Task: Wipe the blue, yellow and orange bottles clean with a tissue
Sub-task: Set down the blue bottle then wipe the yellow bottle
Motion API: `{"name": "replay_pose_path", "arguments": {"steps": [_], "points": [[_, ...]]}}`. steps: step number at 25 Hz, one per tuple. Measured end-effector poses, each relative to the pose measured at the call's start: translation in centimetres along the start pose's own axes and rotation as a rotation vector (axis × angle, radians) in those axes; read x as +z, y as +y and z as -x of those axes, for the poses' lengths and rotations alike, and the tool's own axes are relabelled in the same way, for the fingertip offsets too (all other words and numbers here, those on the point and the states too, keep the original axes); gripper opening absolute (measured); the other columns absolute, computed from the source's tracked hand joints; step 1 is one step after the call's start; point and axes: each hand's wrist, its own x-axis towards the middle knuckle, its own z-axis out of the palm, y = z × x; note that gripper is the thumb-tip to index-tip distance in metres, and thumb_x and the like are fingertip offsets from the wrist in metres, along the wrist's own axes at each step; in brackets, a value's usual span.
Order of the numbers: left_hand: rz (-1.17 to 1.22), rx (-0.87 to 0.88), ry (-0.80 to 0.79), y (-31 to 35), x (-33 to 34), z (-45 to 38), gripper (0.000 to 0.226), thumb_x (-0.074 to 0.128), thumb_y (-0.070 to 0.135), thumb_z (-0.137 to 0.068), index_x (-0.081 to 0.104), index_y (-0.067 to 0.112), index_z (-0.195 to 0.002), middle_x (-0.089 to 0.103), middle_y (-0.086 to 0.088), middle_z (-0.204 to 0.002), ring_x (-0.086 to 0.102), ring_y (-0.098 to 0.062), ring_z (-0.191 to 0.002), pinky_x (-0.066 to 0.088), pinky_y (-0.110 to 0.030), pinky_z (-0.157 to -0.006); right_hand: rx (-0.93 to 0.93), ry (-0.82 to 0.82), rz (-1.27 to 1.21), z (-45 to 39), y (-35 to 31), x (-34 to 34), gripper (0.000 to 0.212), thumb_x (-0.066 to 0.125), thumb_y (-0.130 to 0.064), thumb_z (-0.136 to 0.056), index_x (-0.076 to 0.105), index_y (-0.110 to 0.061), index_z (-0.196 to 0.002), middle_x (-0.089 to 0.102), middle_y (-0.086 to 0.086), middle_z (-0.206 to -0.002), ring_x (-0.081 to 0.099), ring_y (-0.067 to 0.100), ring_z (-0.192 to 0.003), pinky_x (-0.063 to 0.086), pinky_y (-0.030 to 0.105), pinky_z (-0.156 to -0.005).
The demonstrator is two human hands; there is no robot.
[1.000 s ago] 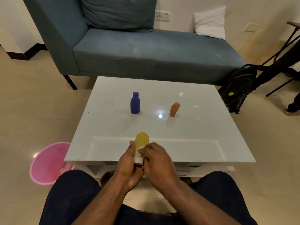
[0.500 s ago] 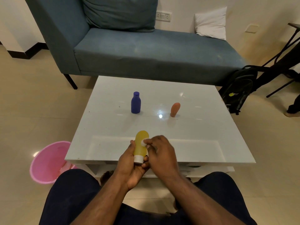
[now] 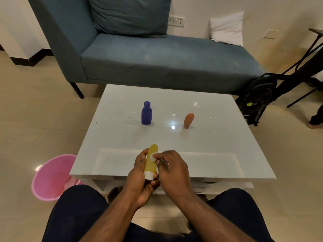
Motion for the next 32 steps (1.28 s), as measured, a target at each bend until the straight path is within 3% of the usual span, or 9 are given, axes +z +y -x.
{"name": "replay_pose_path", "arguments": {"steps": [3,7,9,13,17,22,25,29,32], "points": [[-0.067,0.002,0.037,0.2,0.5,0.5,0.036,0.045,0.048,-0.102,0.061,0.033,-0.130,0.069,-0.012,-0.096,0.055,-0.016,-0.058,0.044,-0.024,-0.042,-0.030,-0.010,0.050,-0.1,0.4,0.0,0.019,0.058,-0.012,-0.089,0.068,-0.027,-0.096,0.059,-0.015,-0.094,0.054,-0.005,-0.091,0.044,0.008,-0.076],[-0.109,-0.080,0.032,-0.3,0.8,0.5,0.065,0.054,0.065,-0.088,0.056,0.018,-0.132,0.061,-0.008,-0.078,0.053,-0.015,-0.057,0.044,-0.024,-0.041,-0.026,0.009,0.037,-2.2,0.2,-0.1,0.019,0.056,-0.012,-0.089,0.068,-0.025,-0.095,0.064,-0.012,-0.096,0.056,-0.004,-0.089,0.041,0.005,-0.078],[-0.067,-0.094,-0.005,-0.3,0.6,0.4,0.068,0.051,0.065,-0.090,0.059,0.014,-0.133,0.068,-0.011,-0.085,0.061,-0.019,-0.065,0.049,-0.027,-0.047,-0.044,-0.003,0.054,-1.6,0.1,0.3,0.017,0.056,-0.013,-0.090,0.068,-0.024,-0.096,0.064,-0.010,-0.096,0.057,-0.001,-0.089,0.044,0.009,-0.080],[0.033,-0.138,-0.050,-0.1,0.4,0.5,0.066,0.044,0.063,-0.096,0.063,0.010,-0.131,0.072,-0.020,-0.120,0.070,-0.034,-0.109,0.057,-0.045,-0.082,-0.142,-0.098,0.127,0.7,0.5,0.8,0.017,0.056,-0.019,-0.089,0.067,-0.026,-0.099,0.063,-0.011,-0.098,0.056,0.004,-0.091,0.049,0.022,-0.084],[0.017,-0.148,0.017,0.0,0.7,0.2,0.067,0.053,0.059,-0.092,0.058,0.008,-0.134,0.069,-0.016,-0.092,0.061,-0.022,-0.071,0.050,-0.030,-0.052,-0.066,-0.002,0.168,-3.0,0.8,-0.1,0.021,0.054,-0.009,-0.087,0.068,-0.021,-0.099,0.060,-0.007,-0.100,0.054,0.002,-0.090,0.049,0.025,-0.085],[0.050,-0.163,0.011,0.4,0.3,0.1,0.061,0.046,0.060,-0.098,0.064,0.011,-0.129,0.073,-0.017,-0.118,0.070,-0.032,-0.105,0.056,-0.045,-0.081,-0.222,-0.172,0.257,-0.2,0.4,0.7,0.024,0.053,-0.016,-0.088,0.066,-0.021,-0.106,0.059,-0.004,-0.102,0.055,0.011,-0.094,0.049,0.027,-0.085],[0.027,-0.157,0.036,0.0,0.3,-0.2,0.060,0.049,0.058,-0.097,0.062,0.010,-0.132,0.072,-0.013,-0.096,0.064,-0.023,-0.077,0.050,-0.033,-0.060,-0.127,-0.049,0.202,-2.5,1.1,0.5,0.022,0.053,-0.010,-0.087,0.069,-0.018,-0.100,0.060,-0.004,-0.098,0.056,0.009,-0.091,0.050,0.030,-0.084],[0.048,-0.153,0.026,0.4,0.7,0.3,0.055,0.046,0.056,-0.099,0.065,0.012,-0.126,0.075,-0.016,-0.112,0.072,-0.029,-0.097,0.056,-0.042,-0.075,-0.229,-0.123,0.275,-0.9,0.1,0.9,0.023,0.058,-0.013,-0.087,0.068,-0.019,-0.107,0.061,-0.002,-0.105,0.054,0.012,-0.097,0.046,0.026,-0.090],[0.013,-0.165,0.021,0.4,0.5,0.3,0.058,0.049,0.056,-0.098,0.061,0.010,-0.132,0.074,-0.013,-0.101,0.069,-0.024,-0.081,0.054,-0.034,-0.058,-0.181,-0.130,0.273,-2.2,0.6,0.5,0.022,0.057,-0.014,-0.086,0.068,-0.018,-0.106,0.062,0.000,-0.103,0.055,0.014,-0.095,0.048,0.030,-0.089]]}}
